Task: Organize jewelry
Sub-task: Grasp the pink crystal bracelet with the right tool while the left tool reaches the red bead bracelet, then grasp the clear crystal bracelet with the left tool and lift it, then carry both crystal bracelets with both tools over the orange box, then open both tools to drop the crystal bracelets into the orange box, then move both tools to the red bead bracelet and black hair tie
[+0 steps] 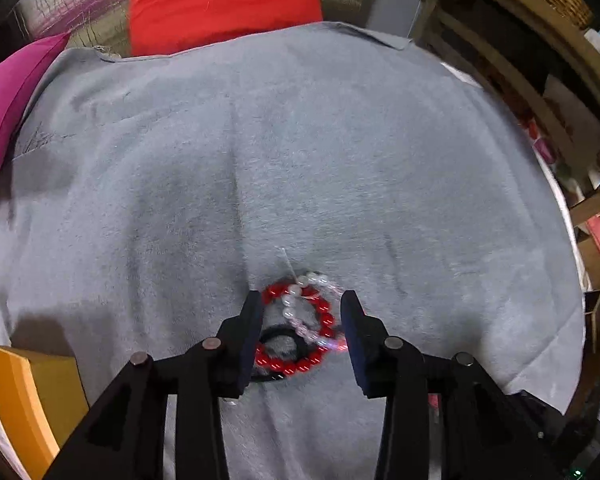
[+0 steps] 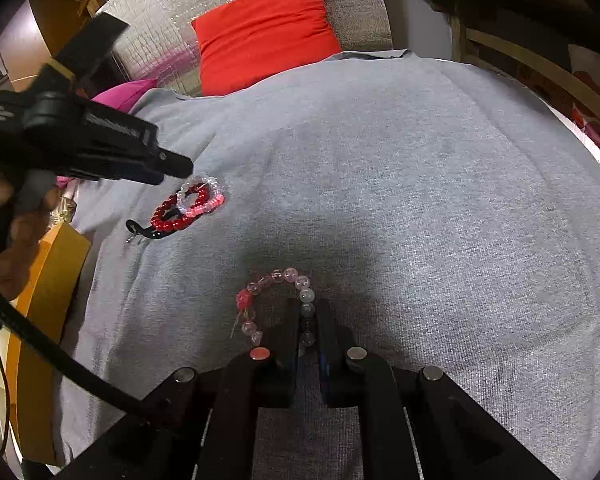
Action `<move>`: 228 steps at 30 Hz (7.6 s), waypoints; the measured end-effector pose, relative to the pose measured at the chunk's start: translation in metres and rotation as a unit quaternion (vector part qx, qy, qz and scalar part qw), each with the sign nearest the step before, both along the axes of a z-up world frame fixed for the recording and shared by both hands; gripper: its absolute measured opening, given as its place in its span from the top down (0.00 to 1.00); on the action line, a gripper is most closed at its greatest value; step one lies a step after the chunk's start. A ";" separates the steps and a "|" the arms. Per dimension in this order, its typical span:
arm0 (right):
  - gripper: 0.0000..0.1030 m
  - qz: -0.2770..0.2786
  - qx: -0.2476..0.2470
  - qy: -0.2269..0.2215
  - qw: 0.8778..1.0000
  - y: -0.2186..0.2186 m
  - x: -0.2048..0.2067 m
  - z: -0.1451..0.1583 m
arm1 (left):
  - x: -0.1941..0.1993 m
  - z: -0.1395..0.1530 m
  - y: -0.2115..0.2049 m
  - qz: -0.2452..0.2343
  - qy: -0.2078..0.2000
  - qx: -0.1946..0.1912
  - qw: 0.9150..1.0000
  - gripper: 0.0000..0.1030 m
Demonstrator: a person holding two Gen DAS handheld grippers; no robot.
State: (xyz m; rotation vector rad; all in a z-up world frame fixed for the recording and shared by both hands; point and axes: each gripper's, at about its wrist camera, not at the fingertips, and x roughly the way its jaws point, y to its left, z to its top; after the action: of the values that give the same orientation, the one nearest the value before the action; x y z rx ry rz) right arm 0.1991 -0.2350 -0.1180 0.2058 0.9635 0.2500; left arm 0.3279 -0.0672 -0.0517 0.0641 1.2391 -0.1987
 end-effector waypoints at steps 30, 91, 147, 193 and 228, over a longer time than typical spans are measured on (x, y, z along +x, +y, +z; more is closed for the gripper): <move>0.92 -0.001 0.009 0.001 1.000 0.000 0.001 0.000 | 0.016 -0.041 0.011 0.052 0.032 -0.019 0.998 0.93; 0.92 0.075 0.047 -0.055 0.995 0.065 -0.165 0.108 | -0.299 0.056 0.132 0.127 -0.131 -0.090 0.979 0.93; 0.92 0.283 -0.007 -0.031 0.959 0.363 -0.057 0.102 | -0.320 0.002 0.311 0.300 -0.110 -0.061 0.946 0.93; 0.91 0.283 -0.055 0.008 0.957 0.412 -0.021 0.062 | -0.314 -0.018 0.317 0.299 -0.085 -0.057 0.949 0.93; 0.06 0.210 -0.078 -0.036 0.974 0.263 -0.049 0.092 | -0.339 0.023 0.277 0.304 -0.115 -0.026 0.945 0.41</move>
State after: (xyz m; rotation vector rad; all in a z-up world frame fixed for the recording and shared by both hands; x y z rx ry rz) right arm 0.1499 0.0276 -0.0261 -0.1547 0.9437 0.5625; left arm -0.0113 0.2102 -0.0292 -0.3312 0.9681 0.3070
